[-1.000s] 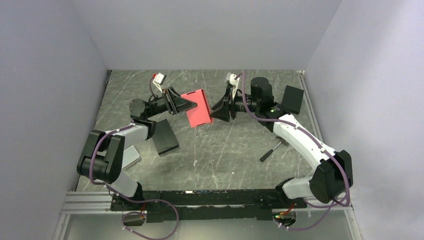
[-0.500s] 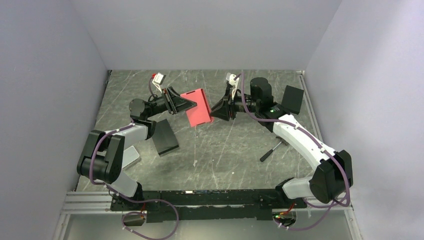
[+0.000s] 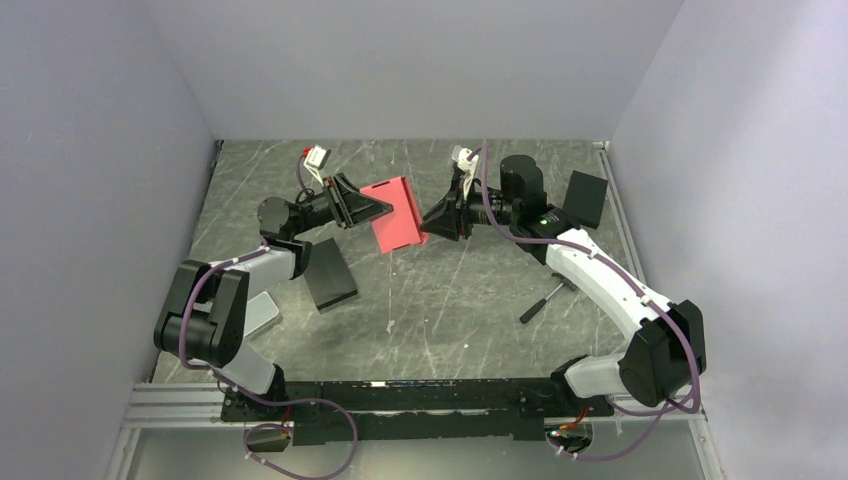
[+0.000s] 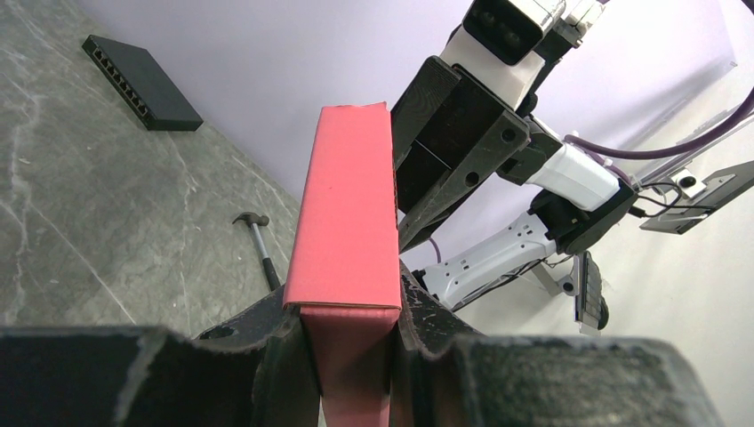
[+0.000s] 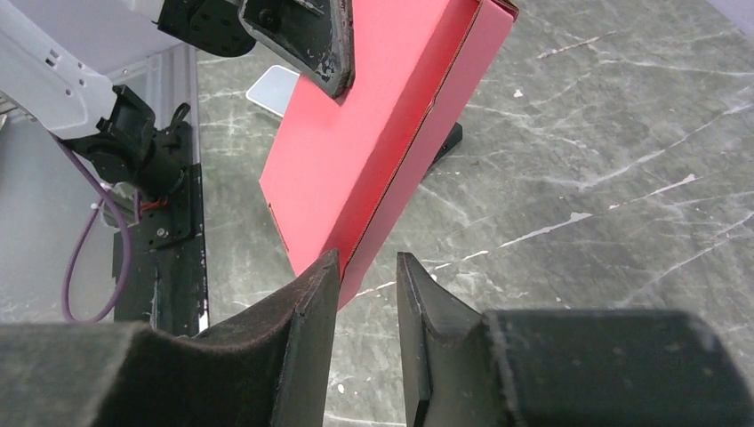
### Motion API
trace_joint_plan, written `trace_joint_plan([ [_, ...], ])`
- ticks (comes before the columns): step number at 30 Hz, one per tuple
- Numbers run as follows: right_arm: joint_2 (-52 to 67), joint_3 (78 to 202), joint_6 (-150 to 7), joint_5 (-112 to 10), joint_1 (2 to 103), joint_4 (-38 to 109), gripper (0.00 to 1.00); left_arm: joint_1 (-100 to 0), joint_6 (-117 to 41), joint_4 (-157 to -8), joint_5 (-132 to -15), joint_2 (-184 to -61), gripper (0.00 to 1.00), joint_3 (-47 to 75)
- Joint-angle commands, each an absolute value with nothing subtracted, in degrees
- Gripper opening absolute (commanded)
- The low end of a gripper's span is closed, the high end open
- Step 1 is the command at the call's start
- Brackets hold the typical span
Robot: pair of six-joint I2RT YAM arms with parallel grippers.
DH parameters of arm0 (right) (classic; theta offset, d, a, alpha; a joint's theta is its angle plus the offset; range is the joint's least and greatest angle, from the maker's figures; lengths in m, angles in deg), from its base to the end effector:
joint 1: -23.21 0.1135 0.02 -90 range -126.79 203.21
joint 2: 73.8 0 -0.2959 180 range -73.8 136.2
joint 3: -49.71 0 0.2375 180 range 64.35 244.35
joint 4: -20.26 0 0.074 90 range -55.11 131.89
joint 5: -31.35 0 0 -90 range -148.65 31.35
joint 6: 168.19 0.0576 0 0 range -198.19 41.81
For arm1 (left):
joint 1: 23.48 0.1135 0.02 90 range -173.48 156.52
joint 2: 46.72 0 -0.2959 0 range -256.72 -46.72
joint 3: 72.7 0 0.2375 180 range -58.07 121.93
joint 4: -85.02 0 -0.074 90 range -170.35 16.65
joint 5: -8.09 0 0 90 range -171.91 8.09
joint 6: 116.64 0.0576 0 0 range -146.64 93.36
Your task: Fold the paper box
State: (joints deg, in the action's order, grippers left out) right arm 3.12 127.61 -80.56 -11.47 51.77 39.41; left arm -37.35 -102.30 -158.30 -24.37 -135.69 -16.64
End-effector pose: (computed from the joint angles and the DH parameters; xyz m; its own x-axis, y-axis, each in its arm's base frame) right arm 0.2415 0.1796 0.3705 -0.2349 -0.1599 -0.9588 -0.9476 0.2574 0.1892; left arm 0.2840 -0.1202 0.3334 -0.6874 -0.3659 -0.6274 0.6830 -0.0317 -0.7298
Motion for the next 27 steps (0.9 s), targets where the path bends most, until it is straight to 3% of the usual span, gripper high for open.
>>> trace_joint_plan([
  [1, 2.5, 129.6, -81.3, -13.2, 51.5, 39.8, 0.32, -37.2, -102.5, -161.3, -24.7, -132.9, 0.00, -16.8],
  [27, 2.5, 129.7, -81.1, -14.0, 51.1, 40.2, 0.30, -36.9, -102.8, -161.4, -24.3, -132.6, 0.00, -16.9],
])
